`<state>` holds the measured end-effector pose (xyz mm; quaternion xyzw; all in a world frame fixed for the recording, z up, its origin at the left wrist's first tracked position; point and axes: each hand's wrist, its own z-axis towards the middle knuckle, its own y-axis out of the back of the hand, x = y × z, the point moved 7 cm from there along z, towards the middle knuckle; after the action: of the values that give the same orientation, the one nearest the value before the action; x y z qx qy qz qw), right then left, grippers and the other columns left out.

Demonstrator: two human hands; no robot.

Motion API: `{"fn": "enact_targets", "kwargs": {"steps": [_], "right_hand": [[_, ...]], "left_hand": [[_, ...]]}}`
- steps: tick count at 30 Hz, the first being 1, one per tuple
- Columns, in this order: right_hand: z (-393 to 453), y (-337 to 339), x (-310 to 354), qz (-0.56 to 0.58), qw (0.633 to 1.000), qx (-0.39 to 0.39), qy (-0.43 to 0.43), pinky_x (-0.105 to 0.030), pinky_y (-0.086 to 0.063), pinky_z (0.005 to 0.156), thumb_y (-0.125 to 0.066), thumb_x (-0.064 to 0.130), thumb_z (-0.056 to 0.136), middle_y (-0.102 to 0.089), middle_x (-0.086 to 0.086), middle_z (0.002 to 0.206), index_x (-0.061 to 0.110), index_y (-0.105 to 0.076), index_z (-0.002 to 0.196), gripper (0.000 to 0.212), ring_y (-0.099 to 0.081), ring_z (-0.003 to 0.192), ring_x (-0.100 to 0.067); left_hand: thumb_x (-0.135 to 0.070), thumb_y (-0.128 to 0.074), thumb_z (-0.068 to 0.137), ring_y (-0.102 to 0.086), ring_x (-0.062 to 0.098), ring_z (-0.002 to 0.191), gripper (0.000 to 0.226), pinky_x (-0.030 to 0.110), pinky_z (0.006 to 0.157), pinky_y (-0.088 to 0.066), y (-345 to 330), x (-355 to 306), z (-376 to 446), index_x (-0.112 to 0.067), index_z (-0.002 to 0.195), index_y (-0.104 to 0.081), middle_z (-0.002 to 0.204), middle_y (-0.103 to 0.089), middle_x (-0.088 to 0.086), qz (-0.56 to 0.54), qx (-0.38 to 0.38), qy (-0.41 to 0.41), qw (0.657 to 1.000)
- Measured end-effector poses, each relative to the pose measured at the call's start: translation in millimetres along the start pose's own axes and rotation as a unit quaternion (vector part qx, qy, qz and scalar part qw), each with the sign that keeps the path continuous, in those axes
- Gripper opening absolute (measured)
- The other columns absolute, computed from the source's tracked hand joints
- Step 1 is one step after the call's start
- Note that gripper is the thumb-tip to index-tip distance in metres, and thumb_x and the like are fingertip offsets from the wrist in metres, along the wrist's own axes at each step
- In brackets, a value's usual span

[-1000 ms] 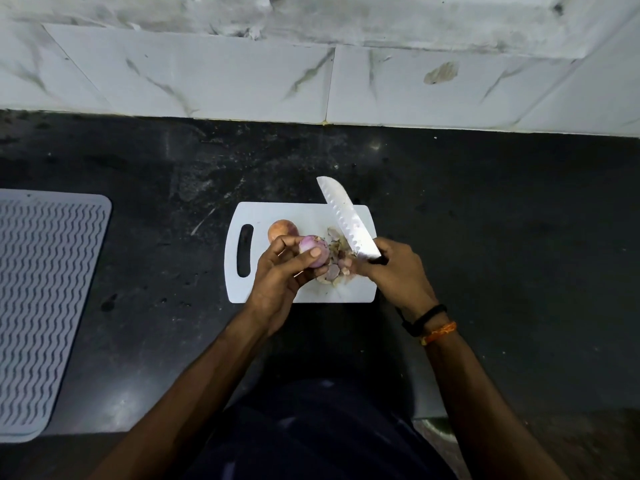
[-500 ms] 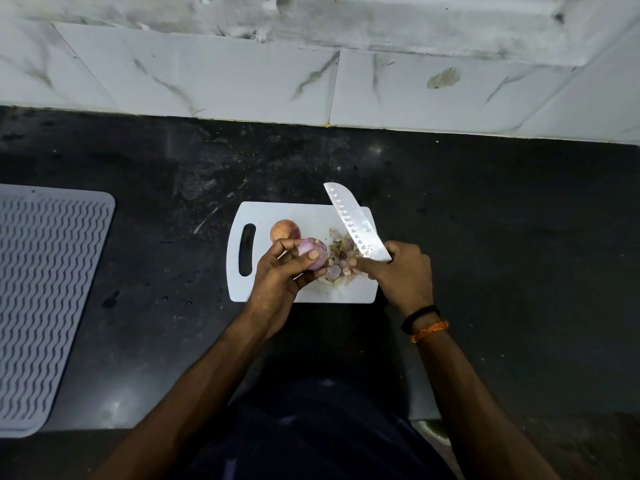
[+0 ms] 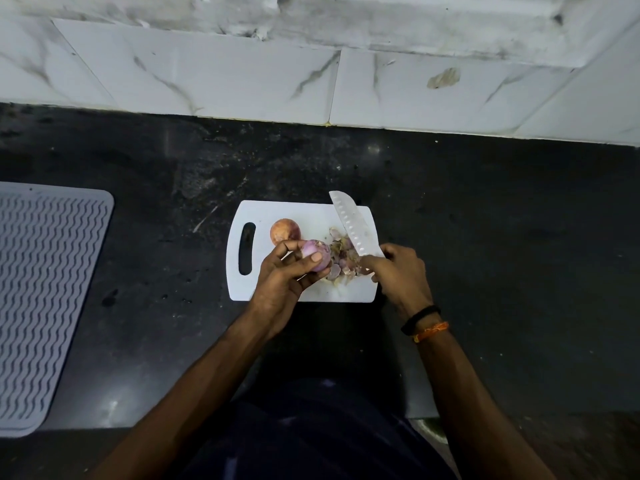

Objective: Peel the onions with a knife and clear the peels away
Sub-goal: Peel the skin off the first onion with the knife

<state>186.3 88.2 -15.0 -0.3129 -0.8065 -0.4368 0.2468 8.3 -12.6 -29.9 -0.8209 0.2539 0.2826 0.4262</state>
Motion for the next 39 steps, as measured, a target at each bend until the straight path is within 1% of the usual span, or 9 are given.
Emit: {"fn": "enact_targets", "kwargs": {"steps": [8,11,15,19,24,28,31,35,39], "right_hand": [[1,6,0,-0.044,0.996,-0.075,0.001,-0.029,-0.049,0.057,-0.075,0.047,0.078,-0.070,0.004,0.076,0.020,-0.065,0.074,0.029,-0.068,0.075,-0.016],[1,3,2,-0.071,0.996,-0.053,0.021,-0.035,-0.058,0.067,-0.085,0.043,0.068,-0.067,0.007,0.088,0.025,-0.063,0.086,0.034,-0.065,0.081,-0.014],[0,0,3,-0.032,0.999,-0.022,0.035,-0.036,-0.060,0.072,-0.094,0.035,0.060,-0.070,0.006,0.097,0.020,-0.067,0.094,0.046,-0.067,0.090,-0.014],[-1,-1,4,0.016,0.999,0.002,0.048,-0.023,-0.053,0.066,-0.092,0.014,0.063,-0.073,0.003,0.099,0.016,-0.071,0.098,0.041,-0.068,0.094,-0.016],[-3,-3,10,0.026,0.997,0.035,0.056,-0.024,-0.052,0.068,-0.081,0.009,0.074,-0.072,0.005,0.100,0.020,-0.068,0.096,0.028,-0.068,0.096,-0.015],[-13,-1,23,-0.022,0.992,0.013,0.127,-0.030,-0.058,0.065,-0.075,0.032,0.086,-0.070,0.005,0.101,0.017,-0.065,0.094,0.019,-0.067,0.084,-0.009],[-30,8,37,-0.065,0.972,-0.061,0.218,-0.024,-0.048,0.060,-0.066,0.032,0.093,-0.068,0.008,0.082,0.019,-0.065,0.086,0.015,-0.061,0.069,-0.006],[-51,11,51,-0.100,0.935,-0.114,0.320,-0.026,-0.045,0.061,-0.062,0.030,0.094,-0.067,0.008,0.073,0.018,-0.070,0.087,0.016,-0.058,0.063,-0.008],[-59,2,55,-0.106,0.922,-0.096,0.359,-0.020,-0.043,0.063,-0.060,0.031,0.095,-0.069,0.008,0.080,0.016,-0.073,0.091,0.020,-0.055,0.067,-0.002]], "left_hand": [[-0.004,-0.075,0.076,-0.071,0.023,0.093,0.028,0.039,0.088,-0.059,2,-1,0,-0.007,0.100,-0.061,0.102,-0.072,0.010,-0.001,-0.003,-0.002,1.000],[0.000,-0.074,0.077,-0.071,0.027,0.094,0.028,0.039,0.089,-0.059,2,0,0,-0.006,0.101,-0.061,0.102,-0.072,0.013,-0.009,0.000,-0.003,1.000],[0.001,-0.071,0.077,-0.067,0.034,0.105,0.034,0.048,0.102,-0.052,3,5,2,-0.004,0.109,-0.059,0.113,-0.069,0.021,-0.013,0.015,0.008,1.000],[0.003,-0.069,0.078,-0.062,0.041,0.114,0.039,0.055,0.111,-0.043,2,10,4,-0.004,0.115,-0.057,0.122,-0.063,0.031,-0.013,0.033,0.023,0.999],[0.009,-0.068,0.074,-0.067,0.033,0.109,0.044,0.038,0.095,-0.056,-5,8,2,-0.007,0.114,-0.058,0.119,-0.065,0.021,0.009,0.050,0.006,0.999],[0.007,-0.072,0.072,-0.066,0.034,0.112,0.047,0.039,0.095,-0.056,-6,5,2,-0.008,0.114,-0.059,0.121,-0.066,0.019,0.048,0.043,-0.011,0.998],[0.005,-0.081,0.071,-0.070,0.032,0.104,0.044,0.039,0.090,-0.057,-6,2,2,-0.008,0.108,-0.061,0.109,-0.072,0.012,0.082,0.016,-0.031,0.996],[-0.007,-0.090,0.064,-0.068,0.044,0.105,0.052,0.056,0.094,-0.055,0,0,3,-0.002,0.108,-0.063,0.112,-0.070,0.022,0.121,-0.024,-0.071,0.990],[-0.005,-0.091,0.060,-0.073,0.030,0.093,0.053,0.043,0.082,-0.059,2,-6,2,0.002,0.105,-0.064,0.101,-0.074,0.015,0.156,-0.053,-0.091,0.982]]}}
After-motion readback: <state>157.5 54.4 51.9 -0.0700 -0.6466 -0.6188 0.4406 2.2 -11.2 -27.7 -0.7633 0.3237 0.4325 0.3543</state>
